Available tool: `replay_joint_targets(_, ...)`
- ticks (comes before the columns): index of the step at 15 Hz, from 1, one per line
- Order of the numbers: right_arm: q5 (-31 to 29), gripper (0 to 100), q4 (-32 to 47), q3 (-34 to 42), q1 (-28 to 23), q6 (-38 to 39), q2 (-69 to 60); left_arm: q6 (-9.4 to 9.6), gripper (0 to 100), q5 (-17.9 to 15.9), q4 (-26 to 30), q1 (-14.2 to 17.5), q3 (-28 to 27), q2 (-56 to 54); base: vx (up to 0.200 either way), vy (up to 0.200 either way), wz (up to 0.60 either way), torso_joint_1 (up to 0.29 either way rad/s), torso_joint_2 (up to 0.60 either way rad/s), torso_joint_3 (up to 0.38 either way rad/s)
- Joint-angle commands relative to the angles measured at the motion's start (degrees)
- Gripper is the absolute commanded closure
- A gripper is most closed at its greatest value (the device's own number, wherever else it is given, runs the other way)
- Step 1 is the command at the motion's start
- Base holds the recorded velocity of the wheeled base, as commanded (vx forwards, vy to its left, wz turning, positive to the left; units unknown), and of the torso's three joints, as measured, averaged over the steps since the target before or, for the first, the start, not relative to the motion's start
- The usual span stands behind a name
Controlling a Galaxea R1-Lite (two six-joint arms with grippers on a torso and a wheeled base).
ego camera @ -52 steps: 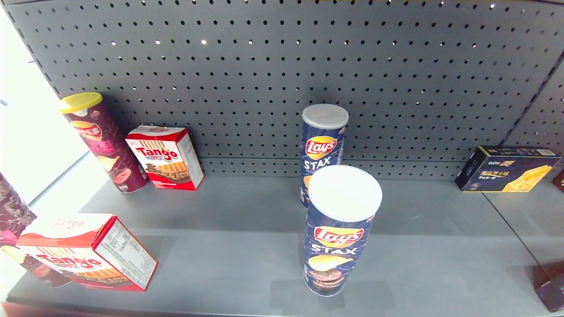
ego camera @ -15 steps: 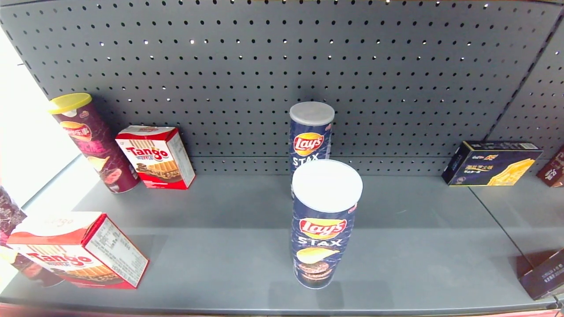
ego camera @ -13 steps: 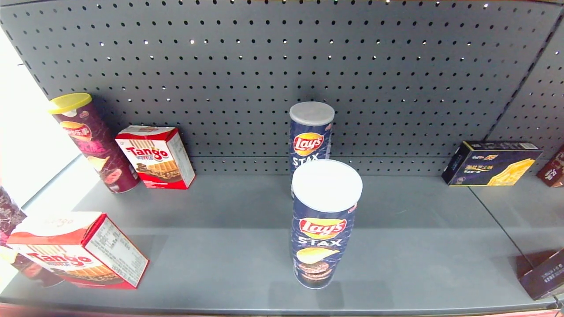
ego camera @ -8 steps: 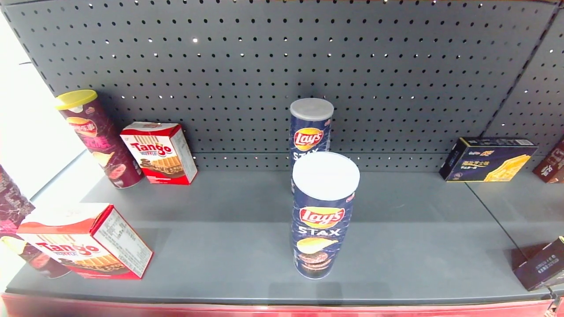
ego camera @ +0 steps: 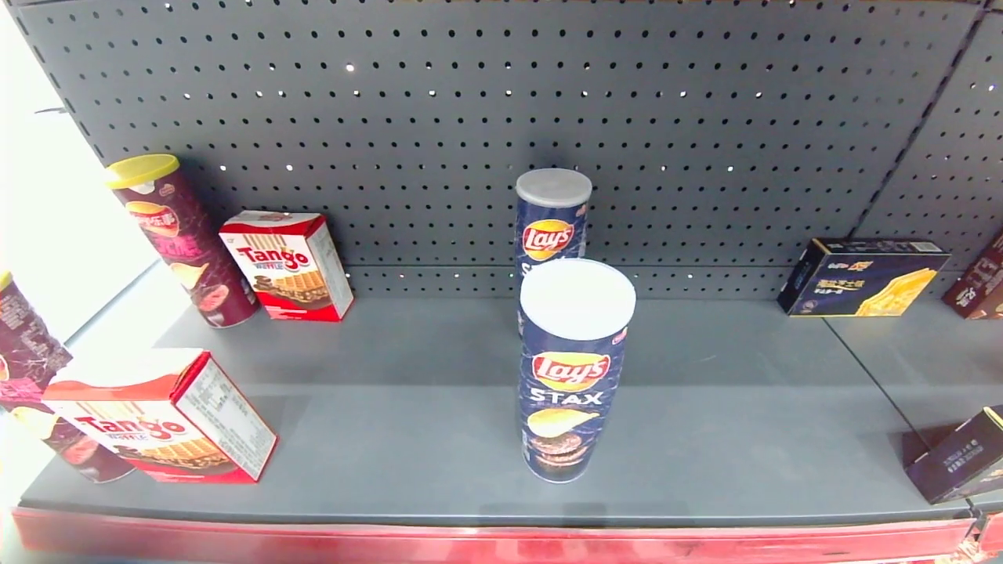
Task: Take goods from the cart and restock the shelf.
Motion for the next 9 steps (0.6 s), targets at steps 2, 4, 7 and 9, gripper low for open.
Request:
replay_joint_targets(2,0.0,0,0.0,0.0,0.0,0.0,0.1,-0.01,0,0.0,0.0,0.0,0.0,0.0,0.0,0.0,0.0,0.0,0.0,0.0)
replay_joint_targets(4,0.0,0,0.0,0.0,0.0,0.0,0.1,-0.01,0,0.0,0.0,0.0,0.0,0.0,0.0,0.0,0.0,0.0,0.0,0.0)
replay_joint_targets(7,0.0,0,0.0,0.0,0.0,0.0,0.1,-0.01,0,0.0,0.0,0.0,0.0,0.0,0.0,0.0,0.0,0.0,0.0,0.0)
replay_joint_targets(9,0.0,0,0.0,0.0,0.0,0.0,0.1,-0.01,0,0.0,0.0,0.0,0.0,0.0,0.0,0.0,0.0,0.0,0.0,0.0)
